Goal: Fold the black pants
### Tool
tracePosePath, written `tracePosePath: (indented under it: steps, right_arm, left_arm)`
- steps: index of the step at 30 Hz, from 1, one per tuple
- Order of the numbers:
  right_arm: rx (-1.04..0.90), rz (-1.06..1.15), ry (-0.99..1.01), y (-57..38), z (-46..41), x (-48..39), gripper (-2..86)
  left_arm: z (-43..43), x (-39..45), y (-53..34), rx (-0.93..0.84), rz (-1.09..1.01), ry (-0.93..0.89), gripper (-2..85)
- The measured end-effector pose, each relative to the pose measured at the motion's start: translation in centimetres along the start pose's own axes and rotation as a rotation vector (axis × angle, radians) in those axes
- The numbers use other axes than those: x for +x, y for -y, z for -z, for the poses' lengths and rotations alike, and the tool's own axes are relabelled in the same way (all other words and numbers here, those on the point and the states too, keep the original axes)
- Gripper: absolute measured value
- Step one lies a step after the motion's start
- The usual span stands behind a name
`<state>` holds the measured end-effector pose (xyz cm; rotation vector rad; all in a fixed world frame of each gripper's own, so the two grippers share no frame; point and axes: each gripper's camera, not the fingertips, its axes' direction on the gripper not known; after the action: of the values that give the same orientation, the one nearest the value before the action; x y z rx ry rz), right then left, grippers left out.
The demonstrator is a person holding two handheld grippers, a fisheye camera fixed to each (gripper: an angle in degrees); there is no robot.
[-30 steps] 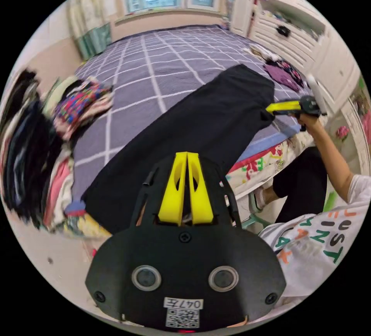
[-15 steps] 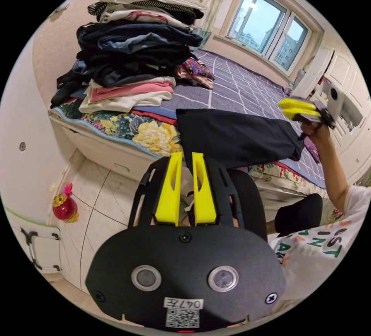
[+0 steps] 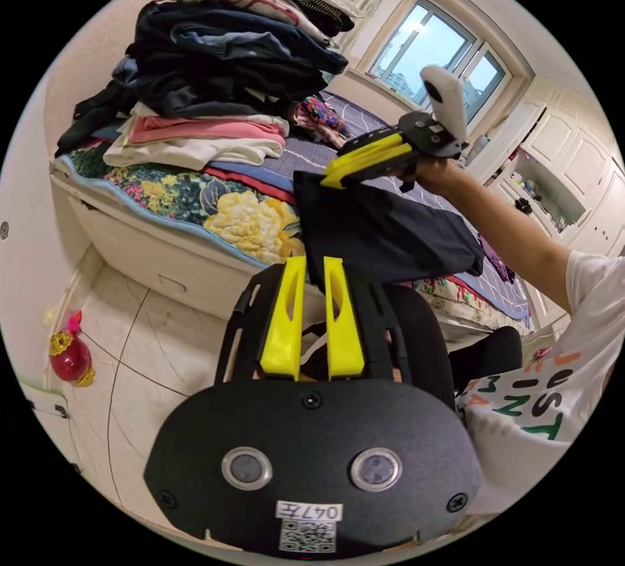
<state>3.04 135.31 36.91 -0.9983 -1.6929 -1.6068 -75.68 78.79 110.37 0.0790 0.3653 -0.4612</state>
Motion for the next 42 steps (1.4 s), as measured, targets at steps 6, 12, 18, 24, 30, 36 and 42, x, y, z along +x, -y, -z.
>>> tracePosePath:
  steps: [6, 12, 18, 24, 30, 36, 42]
  right_arm:
    - [-0.039, -0.007, -0.008, -0.9, -2.3, 1.5, 0.8]
    - [0.005, -0.005, -0.010, -1.7, -2.7, 2.3, 4.8]
    - [-0.081, -0.012, 0.153, -1.3, -6.0, 4.5, 7.4]
    - [-0.057, 0.018, 0.226, -2.1, -5.7, 5.1, 1.3]
    - [0.055, 0.052, 0.222, -4.0, -1.1, 4.5, 0.6]
    - [0.145, 0.066, 0.255, -5.9, 3.4, 5.0, 0.5]
    - [0.234, 0.112, 0.286, -7.6, 8.4, 4.9, 0.6]
  left_arm:
    - [-1.3, -1.1, 0.6, 0.003, -0.008, 0.001, 8.3]
    - [-1.2, -2.2, 0.2, -0.001, 0.018, -0.024, 8.9]
    - [-2.0, -2.9, -0.2, 0.001, 0.038, -0.050, 8.8]
    - [-2.8, -2.2, 0.3, 0.005, 0.008, -0.004, 9.8]
    - [-3.8, -1.3, 1.6, 0.021, -0.063, 0.001, 13.4]
    - [-6.1, -2.2, 3.3, -0.008, -0.106, -0.238, 11.3]
    - [-5.4, -0.3, 4.2, 0.043, -0.209, -0.227, 1.1]
